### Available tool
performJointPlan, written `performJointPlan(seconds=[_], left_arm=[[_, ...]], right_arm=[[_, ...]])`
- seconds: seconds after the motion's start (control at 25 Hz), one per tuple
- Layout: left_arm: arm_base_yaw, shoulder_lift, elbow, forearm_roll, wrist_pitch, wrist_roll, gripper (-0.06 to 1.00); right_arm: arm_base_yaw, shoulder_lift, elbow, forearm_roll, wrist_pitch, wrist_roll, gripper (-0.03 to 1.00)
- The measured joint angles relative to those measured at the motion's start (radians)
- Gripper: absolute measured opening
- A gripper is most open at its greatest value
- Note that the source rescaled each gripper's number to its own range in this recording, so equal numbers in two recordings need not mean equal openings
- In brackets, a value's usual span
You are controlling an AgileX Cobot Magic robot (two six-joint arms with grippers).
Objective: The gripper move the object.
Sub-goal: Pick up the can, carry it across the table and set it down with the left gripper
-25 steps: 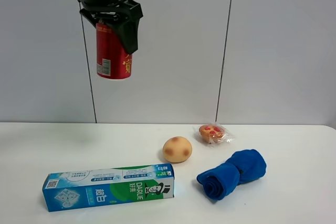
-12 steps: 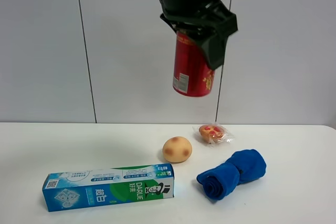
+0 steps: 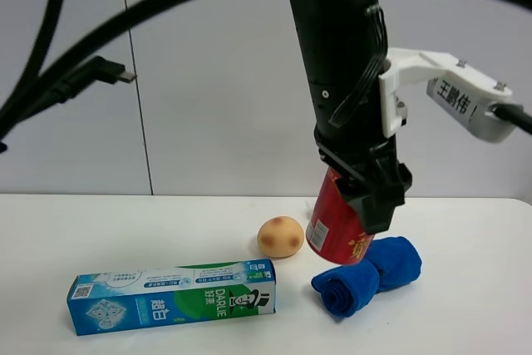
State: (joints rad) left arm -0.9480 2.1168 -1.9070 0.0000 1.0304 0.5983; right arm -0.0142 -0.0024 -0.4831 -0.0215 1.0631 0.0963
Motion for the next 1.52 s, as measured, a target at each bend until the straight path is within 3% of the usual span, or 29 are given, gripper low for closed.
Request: performJointPlan(seconds=[0.48,1.52], left_arm=[[0.025,0.098,0.000,0.000,0.069,-0.003,0.00],[0.050,0.209,0.000,-0.006,-0.092,0.021,0.00]], right_arm=[[0.000,0.000,0.000,0.000,0.000,0.000,1.00],[0.000,0.000,0.000,0.000,0.000,0.000,1.00]])
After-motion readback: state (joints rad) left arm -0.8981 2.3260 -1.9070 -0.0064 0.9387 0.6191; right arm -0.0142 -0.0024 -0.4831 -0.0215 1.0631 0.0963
